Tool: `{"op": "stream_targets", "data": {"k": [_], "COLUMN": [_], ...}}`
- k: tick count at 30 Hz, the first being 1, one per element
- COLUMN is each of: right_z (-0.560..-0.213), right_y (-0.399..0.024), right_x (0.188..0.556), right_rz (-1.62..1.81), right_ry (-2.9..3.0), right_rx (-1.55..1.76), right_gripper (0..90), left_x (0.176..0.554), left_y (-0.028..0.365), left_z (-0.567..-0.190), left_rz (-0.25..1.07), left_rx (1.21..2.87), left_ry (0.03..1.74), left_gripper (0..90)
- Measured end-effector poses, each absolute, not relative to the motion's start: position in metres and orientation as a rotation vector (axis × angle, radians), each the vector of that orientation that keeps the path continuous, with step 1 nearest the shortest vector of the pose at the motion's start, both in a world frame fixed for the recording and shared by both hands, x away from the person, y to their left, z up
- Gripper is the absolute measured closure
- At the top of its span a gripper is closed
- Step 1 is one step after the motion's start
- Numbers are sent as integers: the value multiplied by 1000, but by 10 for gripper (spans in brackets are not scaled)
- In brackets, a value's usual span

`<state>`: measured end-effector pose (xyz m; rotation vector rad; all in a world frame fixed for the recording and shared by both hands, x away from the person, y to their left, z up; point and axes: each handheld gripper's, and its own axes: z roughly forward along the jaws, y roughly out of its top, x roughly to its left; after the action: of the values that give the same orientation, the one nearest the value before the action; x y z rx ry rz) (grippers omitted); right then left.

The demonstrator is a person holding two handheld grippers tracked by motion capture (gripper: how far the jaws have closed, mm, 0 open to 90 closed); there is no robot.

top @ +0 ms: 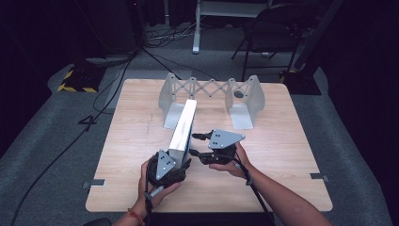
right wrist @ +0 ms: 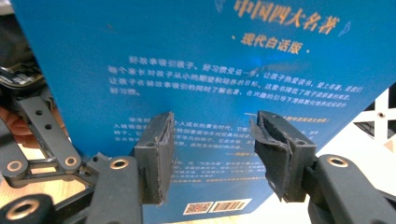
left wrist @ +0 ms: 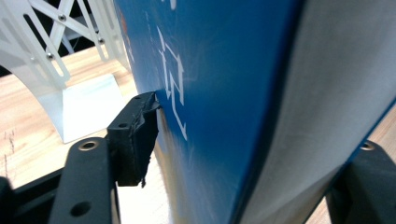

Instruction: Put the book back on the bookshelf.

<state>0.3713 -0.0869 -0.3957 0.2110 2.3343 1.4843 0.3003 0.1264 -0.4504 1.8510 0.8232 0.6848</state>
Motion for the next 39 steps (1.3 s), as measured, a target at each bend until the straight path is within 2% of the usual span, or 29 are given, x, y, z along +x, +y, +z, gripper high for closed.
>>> {"op": "stream_targets", "data": {"k": [4, 5, 7, 11, 13, 15, 17, 23, 30, 39], "right_z": [-397, -398, -402, -416, -418, -427, -429, -455, -468, -475], "right_y": [-95, -99, -112, -157, -165, -201, -209, -268, -289, -292], "right_x": [374, 376, 379, 389, 391, 395, 396, 404, 414, 418], "right_rz": [1464, 1460, 1436, 1365, 1356, 1307, 1294, 1181, 1151, 1137], "right_ry": [2344, 2351, 2368, 2422, 2432, 2451, 2453, 2478, 2475, 2490], "right_rx": [225, 232, 266, 369, 375, 428, 439, 616, 739, 750], "right_gripper": [449, 441, 435, 408, 403, 397, 397, 391, 390, 381], "left_x": [300, 301, 304, 308, 310, 313, 318, 329, 343, 360], "left_y": [132, 136, 143, 147, 150, 154, 159, 165, 159, 153], "left_z": [-449, -450, -449, -449, -449, -448, -448, -450, -452, -454], "left_rz": [688, 672, 649, 624, 609, 594, 570, 551, 526, 439], "left_rx": [1851, 1840, 1842, 1835, 1834, 1828, 1819, 1784, 1771, 1745], "left_ry": [825, 836, 831, 826, 829, 833, 833, 841, 827, 800], "left_gripper": [531, 531, 590, 600, 600, 601, 602, 602, 598, 604]}}
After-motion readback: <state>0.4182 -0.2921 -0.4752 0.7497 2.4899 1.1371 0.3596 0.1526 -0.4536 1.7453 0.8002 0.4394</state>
